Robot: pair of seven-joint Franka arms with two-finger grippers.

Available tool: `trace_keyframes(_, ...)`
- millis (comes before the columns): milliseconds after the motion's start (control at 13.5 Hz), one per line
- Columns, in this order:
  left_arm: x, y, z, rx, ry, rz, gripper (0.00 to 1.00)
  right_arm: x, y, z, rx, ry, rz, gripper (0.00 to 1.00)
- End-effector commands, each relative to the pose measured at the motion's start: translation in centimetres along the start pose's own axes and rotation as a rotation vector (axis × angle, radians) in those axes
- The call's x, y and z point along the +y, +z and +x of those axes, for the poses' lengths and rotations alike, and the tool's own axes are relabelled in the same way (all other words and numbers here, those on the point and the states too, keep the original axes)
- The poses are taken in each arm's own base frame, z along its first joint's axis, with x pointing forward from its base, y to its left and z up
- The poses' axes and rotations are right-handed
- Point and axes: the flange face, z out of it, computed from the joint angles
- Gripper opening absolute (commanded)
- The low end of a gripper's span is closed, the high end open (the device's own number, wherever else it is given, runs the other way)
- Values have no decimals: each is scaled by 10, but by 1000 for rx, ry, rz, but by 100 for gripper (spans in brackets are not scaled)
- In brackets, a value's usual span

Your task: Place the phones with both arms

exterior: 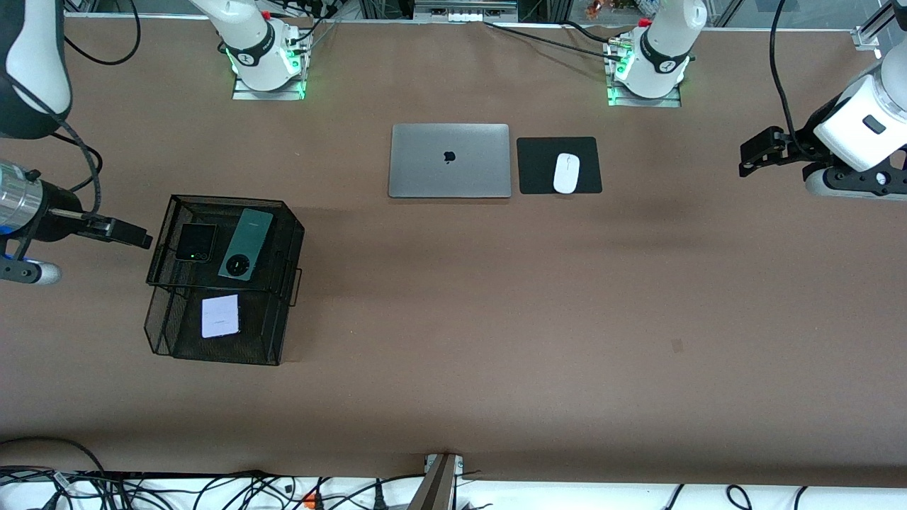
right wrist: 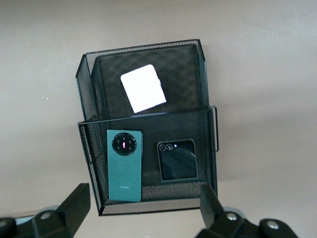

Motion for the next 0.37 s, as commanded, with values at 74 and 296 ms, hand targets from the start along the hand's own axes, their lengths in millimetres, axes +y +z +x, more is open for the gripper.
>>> trace_keyframes(74, -1, -6, -8, -11, -8, 3, 100, -5, -6, -25, 33, -26, -14, 99)
trace_keyframes(296, -1, -6, -8, -13, -8, 3, 100, -6, -6, -26, 21, -32, -16, 99)
